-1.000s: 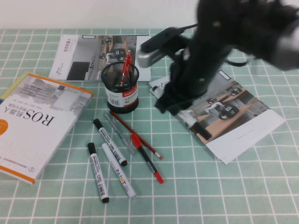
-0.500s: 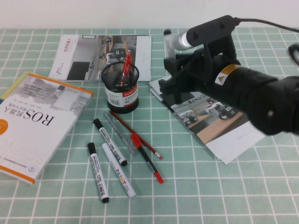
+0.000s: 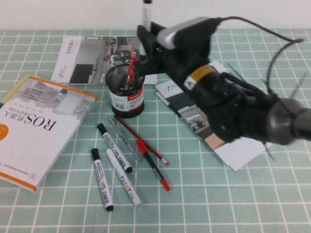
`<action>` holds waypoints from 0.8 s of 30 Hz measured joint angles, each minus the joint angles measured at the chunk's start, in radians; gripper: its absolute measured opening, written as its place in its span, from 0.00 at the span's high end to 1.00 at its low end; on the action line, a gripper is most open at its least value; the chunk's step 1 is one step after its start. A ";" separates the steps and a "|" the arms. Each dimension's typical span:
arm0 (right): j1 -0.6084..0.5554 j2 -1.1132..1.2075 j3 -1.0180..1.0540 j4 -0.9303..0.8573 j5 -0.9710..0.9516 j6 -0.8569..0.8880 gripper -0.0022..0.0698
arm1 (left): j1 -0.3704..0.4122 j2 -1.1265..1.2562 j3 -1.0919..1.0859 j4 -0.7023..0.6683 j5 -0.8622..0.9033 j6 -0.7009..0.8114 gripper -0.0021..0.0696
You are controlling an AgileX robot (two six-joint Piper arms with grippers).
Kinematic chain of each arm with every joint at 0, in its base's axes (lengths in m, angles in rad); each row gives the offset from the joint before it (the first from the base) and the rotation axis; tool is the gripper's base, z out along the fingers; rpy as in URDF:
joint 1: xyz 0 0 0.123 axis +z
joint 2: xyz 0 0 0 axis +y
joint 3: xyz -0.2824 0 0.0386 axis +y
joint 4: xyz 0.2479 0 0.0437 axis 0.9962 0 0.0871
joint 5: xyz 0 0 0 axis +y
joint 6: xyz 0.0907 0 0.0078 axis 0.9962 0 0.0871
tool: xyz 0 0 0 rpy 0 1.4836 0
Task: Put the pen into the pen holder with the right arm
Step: Place the pen onto the pen holder
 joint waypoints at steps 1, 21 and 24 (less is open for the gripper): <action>0.000 0.021 -0.026 -0.013 0.007 0.005 0.79 | 0.000 0.000 0.000 0.000 0.000 0.000 0.98; 0.002 0.299 -0.253 0.061 0.065 0.021 0.79 | 0.000 0.000 0.000 0.000 0.000 0.000 0.98; 0.002 0.301 -0.253 0.062 0.074 0.021 0.79 | 0.000 0.000 0.000 0.000 0.000 0.000 0.98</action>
